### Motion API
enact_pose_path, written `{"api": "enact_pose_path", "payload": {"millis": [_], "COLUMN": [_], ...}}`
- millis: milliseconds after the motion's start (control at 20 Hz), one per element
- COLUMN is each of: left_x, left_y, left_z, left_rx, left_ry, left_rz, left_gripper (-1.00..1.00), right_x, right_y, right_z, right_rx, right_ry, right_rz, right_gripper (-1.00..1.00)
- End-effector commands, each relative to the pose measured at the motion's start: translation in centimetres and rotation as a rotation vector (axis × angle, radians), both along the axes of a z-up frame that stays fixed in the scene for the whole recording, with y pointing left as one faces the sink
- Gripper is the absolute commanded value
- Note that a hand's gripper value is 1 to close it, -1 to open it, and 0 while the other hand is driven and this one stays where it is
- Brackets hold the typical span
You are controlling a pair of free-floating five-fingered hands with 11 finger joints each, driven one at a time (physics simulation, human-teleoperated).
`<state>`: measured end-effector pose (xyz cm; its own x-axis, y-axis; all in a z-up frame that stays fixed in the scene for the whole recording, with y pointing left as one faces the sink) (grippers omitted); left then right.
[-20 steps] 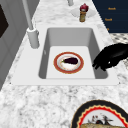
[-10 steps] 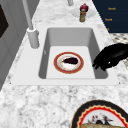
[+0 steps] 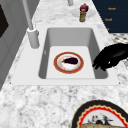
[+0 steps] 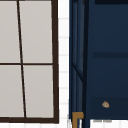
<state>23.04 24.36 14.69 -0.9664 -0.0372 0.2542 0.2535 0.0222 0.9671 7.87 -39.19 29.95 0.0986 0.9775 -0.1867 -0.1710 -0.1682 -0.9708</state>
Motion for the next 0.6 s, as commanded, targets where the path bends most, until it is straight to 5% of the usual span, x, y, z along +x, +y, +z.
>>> {"api": "enact_pose_path", "payload": {"millis": [0, 550], "left_x": [0.0, 0.0], "left_y": [0.0, 0.0], "left_z": [0.0, 0.0], "left_rx": [0.000, 0.000], "left_ry": [0.000, 0.000], "left_rz": [0.000, 0.000], "left_gripper": [0.00, 0.00], "right_x": [0.1, 0.6], "right_y": [-2.1, -6.5], "right_z": [0.1, -0.8], "right_rx": [0.051, 0.043], "right_ry": [0.043, 0.150], "right_rz": [0.000, 0.030], "right_gripper": [-1.00, -1.00]}}
